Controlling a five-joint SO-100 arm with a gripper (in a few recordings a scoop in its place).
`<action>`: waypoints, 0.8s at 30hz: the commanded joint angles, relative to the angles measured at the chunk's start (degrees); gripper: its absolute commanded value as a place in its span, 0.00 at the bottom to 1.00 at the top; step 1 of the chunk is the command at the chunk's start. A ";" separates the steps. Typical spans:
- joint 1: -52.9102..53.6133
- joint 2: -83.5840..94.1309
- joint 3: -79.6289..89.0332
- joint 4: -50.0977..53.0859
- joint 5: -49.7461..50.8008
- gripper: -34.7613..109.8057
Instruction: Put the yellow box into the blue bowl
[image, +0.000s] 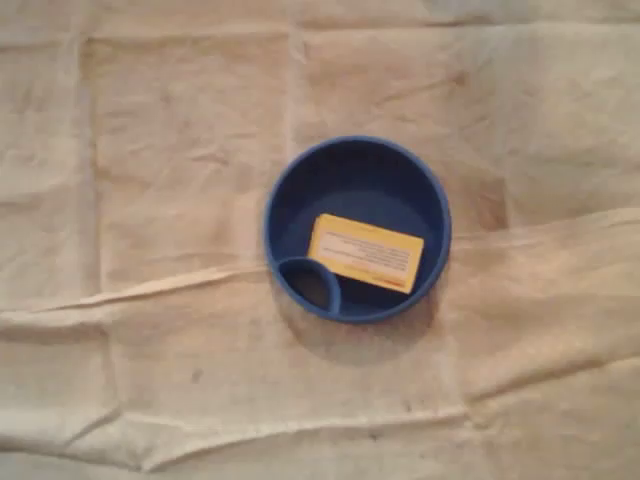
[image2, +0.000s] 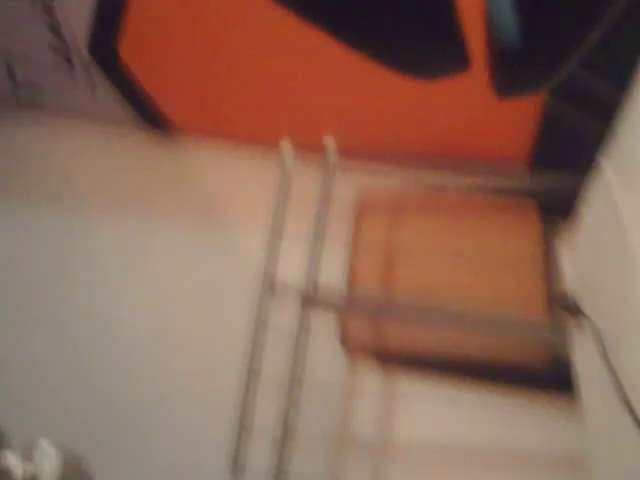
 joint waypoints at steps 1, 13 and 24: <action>-0.97 2.20 5.36 -0.18 -0.62 0.24; -1.32 13.54 19.86 -0.18 -0.62 0.24; -1.32 23.47 26.37 -0.18 -0.62 0.24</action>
